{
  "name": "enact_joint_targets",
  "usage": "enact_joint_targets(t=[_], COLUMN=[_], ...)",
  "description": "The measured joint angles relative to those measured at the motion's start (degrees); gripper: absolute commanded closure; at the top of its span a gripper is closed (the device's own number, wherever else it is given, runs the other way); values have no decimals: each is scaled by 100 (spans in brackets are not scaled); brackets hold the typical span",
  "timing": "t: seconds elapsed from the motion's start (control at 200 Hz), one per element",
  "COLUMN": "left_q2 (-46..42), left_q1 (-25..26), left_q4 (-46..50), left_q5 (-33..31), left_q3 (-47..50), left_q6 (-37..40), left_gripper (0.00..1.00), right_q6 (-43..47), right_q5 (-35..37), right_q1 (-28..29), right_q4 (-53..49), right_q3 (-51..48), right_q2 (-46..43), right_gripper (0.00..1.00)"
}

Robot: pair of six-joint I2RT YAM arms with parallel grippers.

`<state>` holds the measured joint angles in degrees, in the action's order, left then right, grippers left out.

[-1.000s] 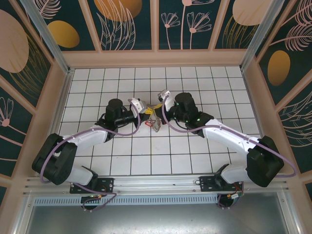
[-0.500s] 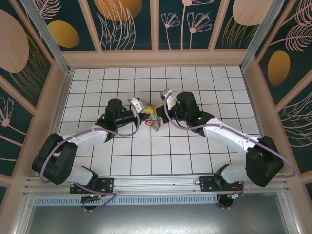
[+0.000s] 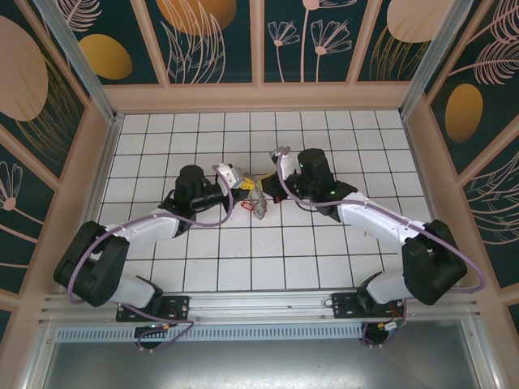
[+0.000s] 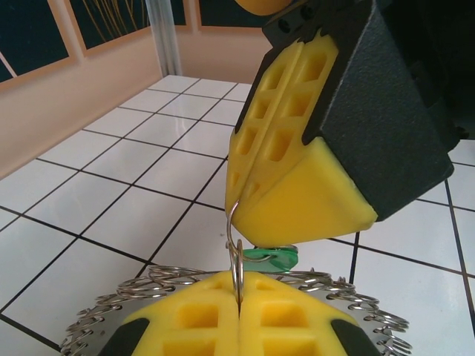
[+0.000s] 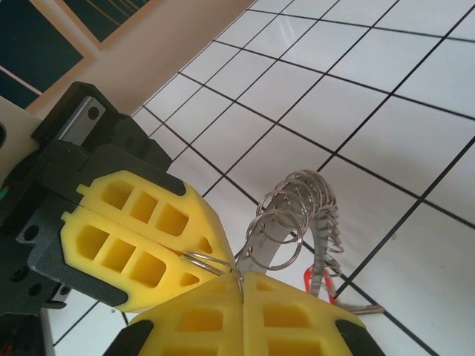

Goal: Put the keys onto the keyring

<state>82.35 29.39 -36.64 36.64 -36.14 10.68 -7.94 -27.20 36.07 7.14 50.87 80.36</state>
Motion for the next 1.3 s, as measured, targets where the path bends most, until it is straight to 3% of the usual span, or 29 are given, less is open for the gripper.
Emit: enact_joint_targets(t=[0.611,1.301], left_q2=[184,181], left_q1=[4,-2], left_q4=[7,177], left_q5=[-68,31], left_q3=[11,15], left_q6=[-15,175], left_gripper=[100,100], right_q6=[-245,299], right_q5=[-590,-328], right_q1=[-221,-33], right_q4=[-138,-603], right_q3=[157,535], right_q2=[409,470], right_gripper=[100,100])
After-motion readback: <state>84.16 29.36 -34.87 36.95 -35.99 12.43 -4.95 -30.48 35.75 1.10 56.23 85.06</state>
